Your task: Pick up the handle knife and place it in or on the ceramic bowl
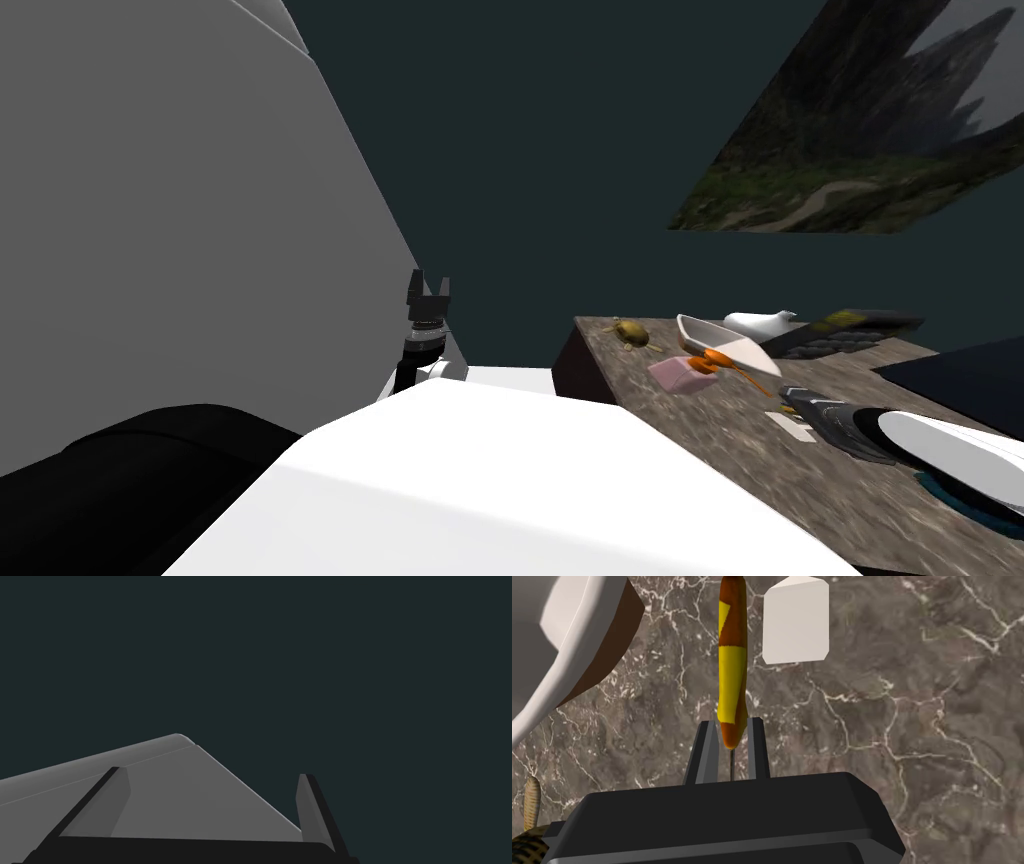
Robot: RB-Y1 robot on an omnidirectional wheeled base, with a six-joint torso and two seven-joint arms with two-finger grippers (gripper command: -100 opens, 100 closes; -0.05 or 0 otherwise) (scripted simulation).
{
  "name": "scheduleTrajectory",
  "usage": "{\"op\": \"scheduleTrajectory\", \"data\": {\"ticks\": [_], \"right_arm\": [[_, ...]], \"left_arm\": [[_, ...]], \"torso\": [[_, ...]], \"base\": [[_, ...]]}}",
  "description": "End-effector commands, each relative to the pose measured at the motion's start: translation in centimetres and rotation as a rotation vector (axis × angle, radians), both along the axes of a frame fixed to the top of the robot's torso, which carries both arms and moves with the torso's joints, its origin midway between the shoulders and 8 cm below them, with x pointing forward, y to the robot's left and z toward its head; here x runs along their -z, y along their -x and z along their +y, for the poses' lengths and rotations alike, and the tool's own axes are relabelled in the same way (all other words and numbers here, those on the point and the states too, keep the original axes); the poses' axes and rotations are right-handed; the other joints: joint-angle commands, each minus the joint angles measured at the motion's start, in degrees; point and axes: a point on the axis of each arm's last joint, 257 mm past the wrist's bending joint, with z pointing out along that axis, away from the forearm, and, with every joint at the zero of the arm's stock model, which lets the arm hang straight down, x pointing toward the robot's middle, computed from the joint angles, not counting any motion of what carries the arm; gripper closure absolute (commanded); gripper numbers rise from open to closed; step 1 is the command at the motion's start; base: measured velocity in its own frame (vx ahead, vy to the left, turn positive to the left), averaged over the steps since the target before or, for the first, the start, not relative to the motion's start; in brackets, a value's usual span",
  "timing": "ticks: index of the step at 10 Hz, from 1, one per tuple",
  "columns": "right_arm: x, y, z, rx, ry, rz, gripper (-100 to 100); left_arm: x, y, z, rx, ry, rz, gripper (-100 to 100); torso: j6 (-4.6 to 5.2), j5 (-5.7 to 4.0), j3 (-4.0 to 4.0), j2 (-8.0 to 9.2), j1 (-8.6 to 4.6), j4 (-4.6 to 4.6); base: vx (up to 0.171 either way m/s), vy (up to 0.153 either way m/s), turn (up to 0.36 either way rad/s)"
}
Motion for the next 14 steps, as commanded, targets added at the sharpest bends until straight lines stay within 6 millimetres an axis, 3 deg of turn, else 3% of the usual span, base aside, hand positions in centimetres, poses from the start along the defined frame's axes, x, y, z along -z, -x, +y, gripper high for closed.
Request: {"op": "scheduleTrajectory", "data": {"ticks": [1,3,4,8,11,12,13,14], "right_arm": [[-0.4,0.8,-0.7,0.02,0.015,-0.011,100],[-1.4,3.1,-3.2,0.087,0.056,-0.034,100],[-1.4,3.1,-3.2,0.087,0.056,-0.034,100],[-3.3,8.4,-7.5,0.204,0.138,-0.068,100],[-3.8,9.7,-8.4,0.228,0.159,-0.074,100],[-4.8,12.1,-9.9,0.27,0.199,-0.085,100],[-4.8,12.1,-9.9,0.27,0.199,-0.085,100],[-5.6,14.3,-11.1,0.303,0.234,-0.092,100]], "left_arm": [[0.0,0.0,0.0,0.0,0.0,0.0,0],[0.0,0.0,0.0,0.0,0.0,0.0,0],[0.0,0.0,0.0,0.0,0.0,0.0,0],[0.0,0.0,0.0,0.0,0.0,0.0,0],[0.0,0.0,0.0,0.0,0.0,0.0,0],[0.0,0.0,0.0,0.0,0.0,0.0,0],[0.0,0.0,0.0,0.0,0.0,0.0,0],[0.0,0.0,0.0,0.0,0.0,0.0,0]], "torso": [[0.0,0.0,0.0,0.0,0.0,0.0],[0.05,-0.05,0.05,0.09,0.02,0.01],[0.01,-0.04,0.03,0.05,-0.01,0.01],[0.03,-0.02,0.03,0.05,-0.01,0.02],[0.09,-0.02,0.09,0.15,0.05,0.03],[0.09,-0.03,0.11,0.19,0.09,0.04],[0.02,0.01,0.08,0.14,0.07,0.04],[0.02,0.0,0.06,0.09,0.04,0.03]], "base": [[0.042,-0.016,0.084],[0.039,-0.007,0.213],[0.034,-0.015,0.091],[0.044,-0.02,0.215],[0.026,-0.016,0.09],[0.036,-0.015,0.237],[0.036,-0.028,0.167],[0.052,-0.036,0.208]]}}
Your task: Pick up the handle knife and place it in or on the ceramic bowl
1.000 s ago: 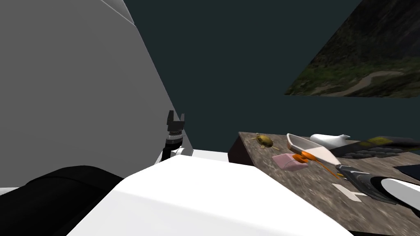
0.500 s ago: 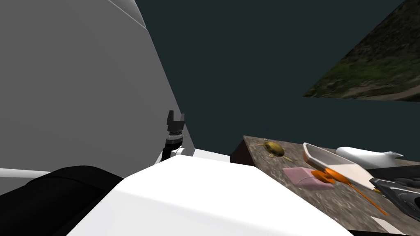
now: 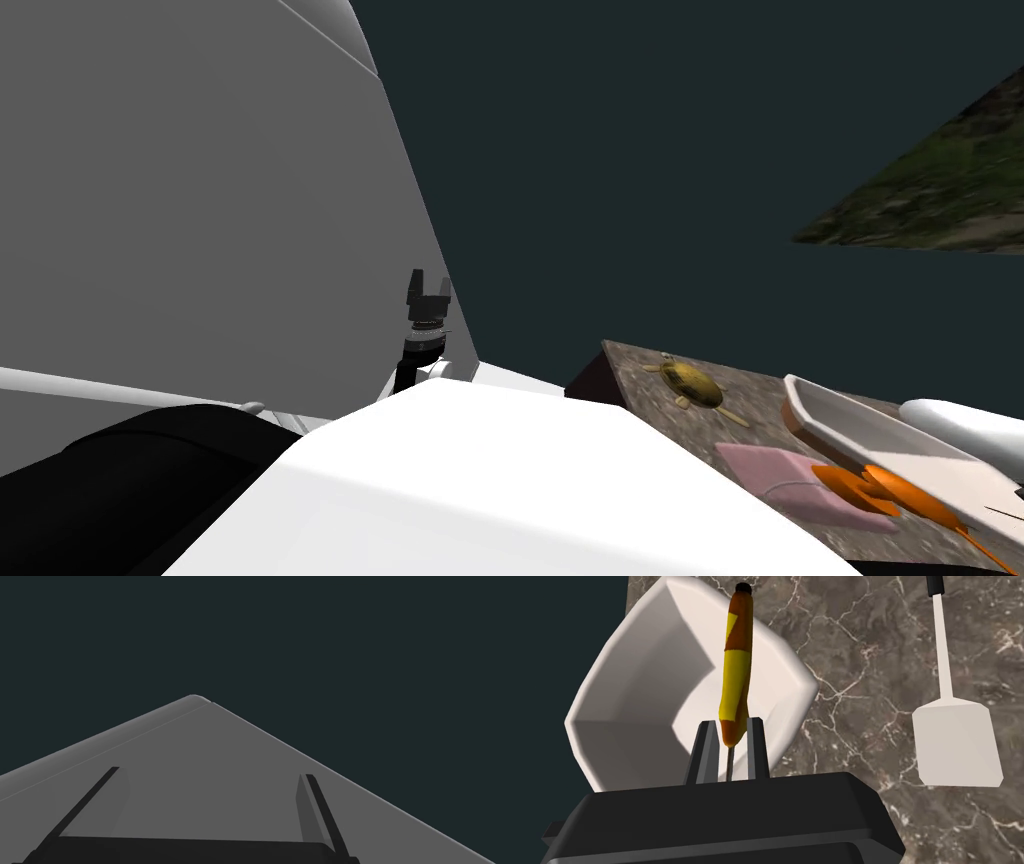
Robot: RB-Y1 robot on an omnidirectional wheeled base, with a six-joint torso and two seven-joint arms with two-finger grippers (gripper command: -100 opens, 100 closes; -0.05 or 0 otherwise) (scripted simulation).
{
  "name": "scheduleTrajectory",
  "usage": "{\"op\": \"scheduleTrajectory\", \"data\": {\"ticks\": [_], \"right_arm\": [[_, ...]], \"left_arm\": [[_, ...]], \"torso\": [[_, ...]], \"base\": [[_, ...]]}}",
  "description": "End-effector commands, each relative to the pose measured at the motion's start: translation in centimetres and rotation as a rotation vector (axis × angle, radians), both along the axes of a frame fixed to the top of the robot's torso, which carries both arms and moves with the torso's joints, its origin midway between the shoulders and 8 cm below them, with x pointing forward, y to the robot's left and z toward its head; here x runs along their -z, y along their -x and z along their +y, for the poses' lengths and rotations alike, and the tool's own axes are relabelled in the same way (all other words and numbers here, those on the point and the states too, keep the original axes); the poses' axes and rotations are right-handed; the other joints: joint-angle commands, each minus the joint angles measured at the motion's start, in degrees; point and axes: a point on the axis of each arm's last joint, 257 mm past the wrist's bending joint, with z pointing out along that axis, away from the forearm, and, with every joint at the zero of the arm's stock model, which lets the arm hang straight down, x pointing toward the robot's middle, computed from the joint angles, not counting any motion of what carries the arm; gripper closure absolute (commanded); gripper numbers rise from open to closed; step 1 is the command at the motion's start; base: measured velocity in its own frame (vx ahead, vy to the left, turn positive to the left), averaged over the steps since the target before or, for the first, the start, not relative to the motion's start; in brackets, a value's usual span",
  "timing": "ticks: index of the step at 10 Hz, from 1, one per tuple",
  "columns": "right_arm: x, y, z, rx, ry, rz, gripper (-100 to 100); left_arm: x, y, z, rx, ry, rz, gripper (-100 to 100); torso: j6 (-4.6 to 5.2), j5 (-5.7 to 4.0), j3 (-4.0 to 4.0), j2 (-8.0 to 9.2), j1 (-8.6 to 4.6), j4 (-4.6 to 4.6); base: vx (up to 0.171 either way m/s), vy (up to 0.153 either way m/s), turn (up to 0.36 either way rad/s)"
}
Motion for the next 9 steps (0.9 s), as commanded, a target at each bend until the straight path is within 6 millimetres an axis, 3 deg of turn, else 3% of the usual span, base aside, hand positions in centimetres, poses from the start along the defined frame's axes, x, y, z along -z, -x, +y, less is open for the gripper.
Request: {"op": "scheduleTrajectory", "data": {"ticks": [1,7,9], "right_arm": [[-0.6,0.9,-0.7,0.02,0.019,-0.012,100],[-1.9,5.7,-2.7,0.08,0.089,-0.019,100],[-1.9,5.7,-2.7,0.08,0.089,-0.019,100]], "left_arm": [[0.0,0.0,0.0,0.0,0.0,0.0,0],[0.0,0.0,0.0,0.0,0.0,0.0,0],[0.0,0.0,0.0,0.0,0.0,0.0,0]], "torso": [[0.0,0.0,0.0,0.0,0.0,0.0],[0.01,0.0,0.02,0.04,0.11,0.01],[0.0,0.01,0.02,0.05,0.11,0.01]], "base": [[0.045,-0.032,0.128],[0.037,-0.021,0.122],[0.023,-0.017,0.038]]}}
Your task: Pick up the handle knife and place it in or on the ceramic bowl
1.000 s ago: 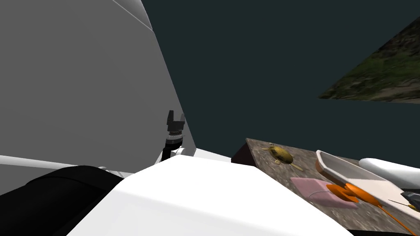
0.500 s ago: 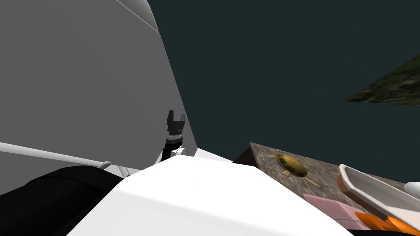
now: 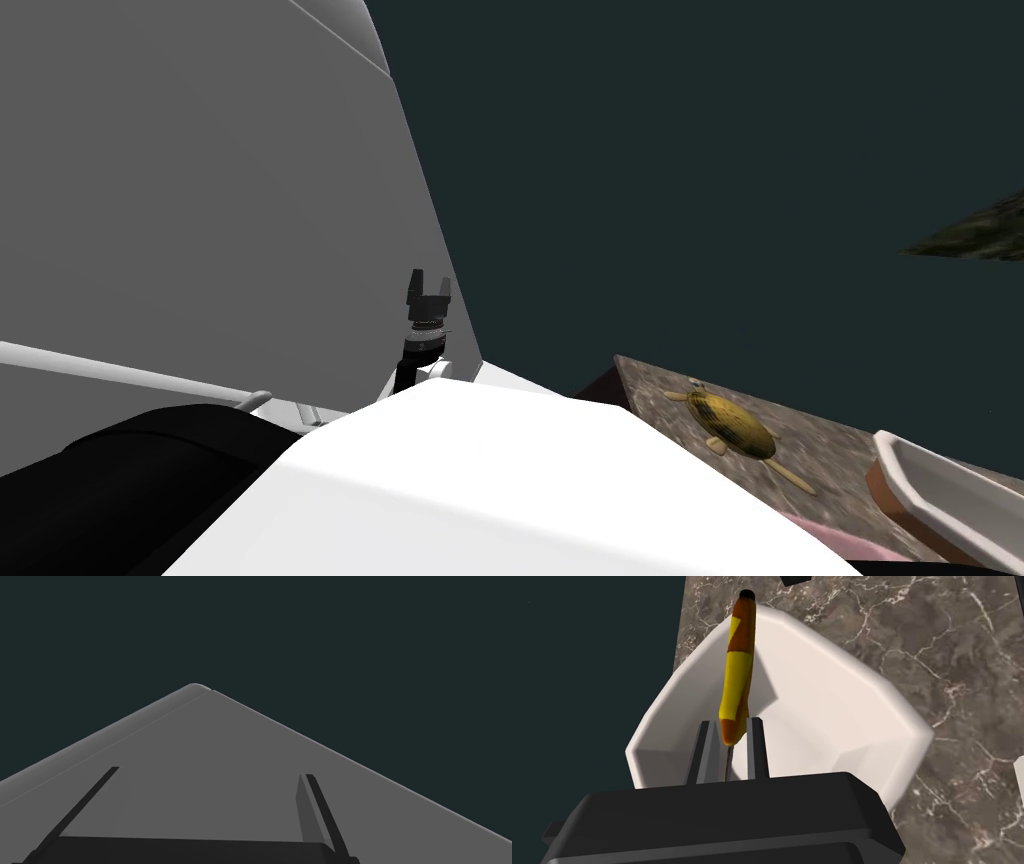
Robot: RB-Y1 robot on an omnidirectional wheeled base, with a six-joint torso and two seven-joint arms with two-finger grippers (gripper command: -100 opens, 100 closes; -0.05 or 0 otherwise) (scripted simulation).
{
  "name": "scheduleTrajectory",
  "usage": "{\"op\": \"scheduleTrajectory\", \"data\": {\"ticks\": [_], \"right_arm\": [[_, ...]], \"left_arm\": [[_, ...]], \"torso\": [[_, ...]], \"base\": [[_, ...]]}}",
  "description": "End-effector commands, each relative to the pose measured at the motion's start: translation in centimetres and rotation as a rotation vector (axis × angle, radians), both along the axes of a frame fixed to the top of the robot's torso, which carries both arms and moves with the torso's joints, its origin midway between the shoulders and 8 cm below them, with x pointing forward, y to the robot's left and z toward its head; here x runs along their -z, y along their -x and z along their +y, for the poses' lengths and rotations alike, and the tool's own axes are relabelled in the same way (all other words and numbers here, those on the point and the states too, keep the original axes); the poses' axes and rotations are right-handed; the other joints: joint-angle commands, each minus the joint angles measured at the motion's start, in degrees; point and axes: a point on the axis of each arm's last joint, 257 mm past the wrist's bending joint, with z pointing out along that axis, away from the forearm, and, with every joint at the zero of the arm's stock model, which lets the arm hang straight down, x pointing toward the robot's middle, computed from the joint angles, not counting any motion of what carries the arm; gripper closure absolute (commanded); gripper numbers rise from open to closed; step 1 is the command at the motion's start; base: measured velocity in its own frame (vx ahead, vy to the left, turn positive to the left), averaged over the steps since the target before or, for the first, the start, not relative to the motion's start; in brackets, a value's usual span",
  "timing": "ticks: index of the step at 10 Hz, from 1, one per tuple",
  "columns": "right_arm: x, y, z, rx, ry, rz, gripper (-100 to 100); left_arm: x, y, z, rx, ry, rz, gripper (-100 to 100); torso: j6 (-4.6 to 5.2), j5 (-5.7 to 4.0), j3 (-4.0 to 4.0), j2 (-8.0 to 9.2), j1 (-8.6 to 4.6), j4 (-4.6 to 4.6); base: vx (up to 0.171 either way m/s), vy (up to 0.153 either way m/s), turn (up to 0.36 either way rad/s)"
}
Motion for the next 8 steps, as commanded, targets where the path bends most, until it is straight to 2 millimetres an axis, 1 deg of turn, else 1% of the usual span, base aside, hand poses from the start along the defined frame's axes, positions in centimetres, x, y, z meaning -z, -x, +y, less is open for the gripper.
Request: {"op": "scheduleTrajectory", "data": {"ticks": [1,2,5,6,8], "right_arm": [[-0.42,1.59,-0.51,0.019,0.022,-0.003,100],[-0.33,1.49,-0.44,0.026,0.014,-0.021,100],[-0.43,1.41,-0.49,0.016,0.02,-0.006,100],[-0.44,1.43,-0.49,0.018,0.02,-0.008,-100],[-0.44,1.43,-0.49,0.018,0.02,-0.008,-100]], "left_arm": [[0.0,0.0,0.0,0.0,0.0,0.0,0],[0.0,0.0,0.0,0.0,0.0,0.0,0],[0.0,0.0,0.0,0.0,0.0,0.0,0],[0.0,0.0,0.0,0.0,0.0,0.0,0],[0.0,0.0,0.0,0.0,0.0,0.0,0]], "torso": [[0.0,0.0,0.0,0.0,0.0,0.0],[-0.07,0.0,-0.02,-0.05,-0.05,0.0],[0.02,0.02,0.03,0.05,0.05,0.01],[0.02,0.02,0.05,0.09,0.07,0.02],[0.02,0.03,0.06,0.11,0.08,0.02]], "base": [[0.036,-0.017,0.144],[0.04,-0.021,0.115],[0.008,-0.007,0.001],[0.0,0.0,0.0],[0.0,0.0,0.0]]}}
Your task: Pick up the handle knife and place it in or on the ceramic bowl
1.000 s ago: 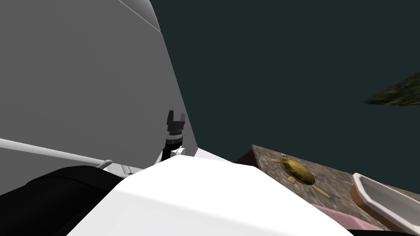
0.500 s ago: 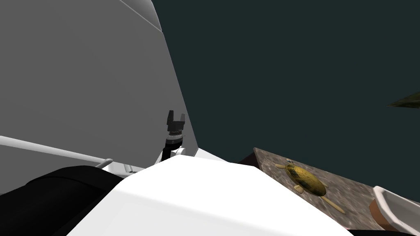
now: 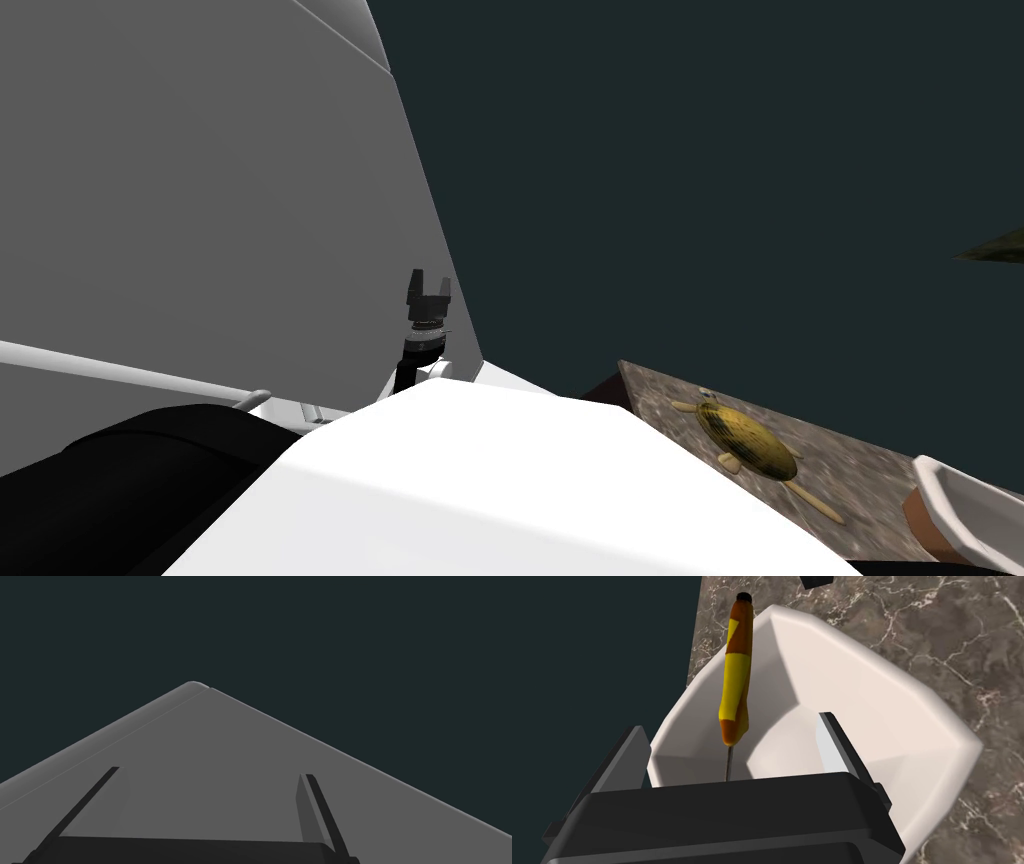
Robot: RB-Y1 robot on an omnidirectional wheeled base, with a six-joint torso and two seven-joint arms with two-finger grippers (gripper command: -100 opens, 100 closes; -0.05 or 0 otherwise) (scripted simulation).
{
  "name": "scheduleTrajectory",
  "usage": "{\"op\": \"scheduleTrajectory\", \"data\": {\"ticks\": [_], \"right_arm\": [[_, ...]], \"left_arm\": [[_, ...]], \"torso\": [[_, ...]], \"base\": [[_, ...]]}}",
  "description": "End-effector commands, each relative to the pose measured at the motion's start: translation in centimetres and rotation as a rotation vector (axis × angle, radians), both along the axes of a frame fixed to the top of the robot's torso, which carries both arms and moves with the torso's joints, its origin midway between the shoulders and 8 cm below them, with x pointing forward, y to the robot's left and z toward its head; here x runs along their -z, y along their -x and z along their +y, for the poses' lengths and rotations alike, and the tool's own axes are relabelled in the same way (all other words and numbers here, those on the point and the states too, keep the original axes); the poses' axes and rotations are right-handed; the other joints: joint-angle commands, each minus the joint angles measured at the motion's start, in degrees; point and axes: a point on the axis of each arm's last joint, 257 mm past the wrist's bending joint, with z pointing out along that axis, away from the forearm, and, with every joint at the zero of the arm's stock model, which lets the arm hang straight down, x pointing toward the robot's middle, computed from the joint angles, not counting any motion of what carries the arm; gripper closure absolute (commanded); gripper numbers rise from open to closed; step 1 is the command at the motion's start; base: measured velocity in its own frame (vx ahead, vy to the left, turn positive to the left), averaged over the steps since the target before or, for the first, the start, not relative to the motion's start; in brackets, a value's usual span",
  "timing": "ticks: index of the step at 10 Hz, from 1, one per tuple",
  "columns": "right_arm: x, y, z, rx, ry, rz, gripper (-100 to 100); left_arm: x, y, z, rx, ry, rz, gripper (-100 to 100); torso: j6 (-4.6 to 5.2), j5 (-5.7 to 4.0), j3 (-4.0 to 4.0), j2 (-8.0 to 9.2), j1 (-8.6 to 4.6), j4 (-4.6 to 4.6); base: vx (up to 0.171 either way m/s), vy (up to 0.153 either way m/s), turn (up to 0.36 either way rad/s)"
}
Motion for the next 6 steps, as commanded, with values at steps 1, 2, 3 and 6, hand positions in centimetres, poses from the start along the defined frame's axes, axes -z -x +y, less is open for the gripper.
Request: {"op": "scheduleTrajectory", "data": {"ticks": [1,2,3,6], "right_arm": [[0.0,0.0,0.0,0.0,0.0,0.0,-100],[0.0,0.0,0.0,0.0,0.0,0.0,-100],[0.0,0.0,0.0,0.0,0.0,0.0,0],[-1.2,-1.0,-0.3,-0.009,0.008,0.012,-100]], "left_arm": [[0.0,0.0,0.0,0.0,0.0,0.0,0],[0.0,0.0,0.0,0.0,0.0,0.0,0],[0.0,0.0,0.0,0.0,0.0,0.0,0],[0.0,0.0,0.0,0.0,0.0,0.0,0]], "torso": [[0.0,0.0,0.0,0.0,0.0,0.0],[0.0,0.0,0.0,0.0,0.0,0.0],[0.0,0.0,0.0,0.0,0.0,0.0],[0.0,0.01,0.06,0.1,0.03,0.02]], "base": [[0.0,0.0,0.0],[0.0,0.0,0.0],[0.0,0.0,0.0],[-0.026,0.003,-0.016]]}}
